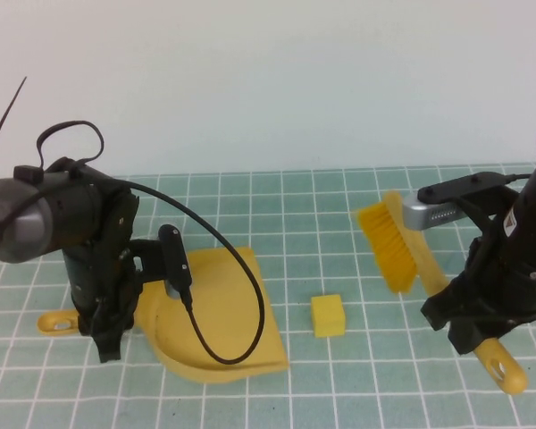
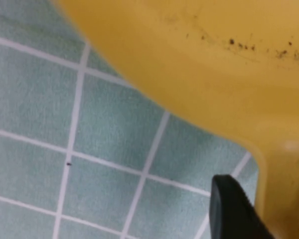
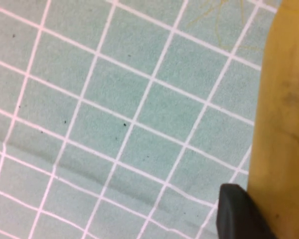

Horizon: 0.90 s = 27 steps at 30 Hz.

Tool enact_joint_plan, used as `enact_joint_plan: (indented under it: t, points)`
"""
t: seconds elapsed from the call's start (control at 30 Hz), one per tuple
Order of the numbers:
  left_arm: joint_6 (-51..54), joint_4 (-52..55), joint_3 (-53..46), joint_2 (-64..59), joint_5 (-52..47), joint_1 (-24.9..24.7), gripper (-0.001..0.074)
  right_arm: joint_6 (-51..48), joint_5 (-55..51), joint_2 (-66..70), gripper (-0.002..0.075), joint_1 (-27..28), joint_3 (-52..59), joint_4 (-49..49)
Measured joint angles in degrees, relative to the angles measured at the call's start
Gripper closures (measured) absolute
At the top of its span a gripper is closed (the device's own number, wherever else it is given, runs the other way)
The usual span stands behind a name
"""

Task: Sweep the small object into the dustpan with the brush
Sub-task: Pick up the dustpan from the table, then sweep the small ball

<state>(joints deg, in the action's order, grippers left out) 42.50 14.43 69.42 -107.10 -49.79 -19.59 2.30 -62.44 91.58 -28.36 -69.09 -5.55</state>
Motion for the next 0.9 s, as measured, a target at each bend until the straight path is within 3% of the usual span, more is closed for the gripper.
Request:
enact_joint_plan:
  t: [0.5,0.9]
  points:
    - [0.1,5.2,0.0,3.0,-0.6,-7.4,0.0735,7.2,-2.2,10.0,0.0552,0.0,-0.1,6.5]
    - [-0.1,5.5,0.0,-0.3,-0.3,-7.8,0.0735,9.4,0.5,13.9,0.0552,-0.5,-0.2,8.6]
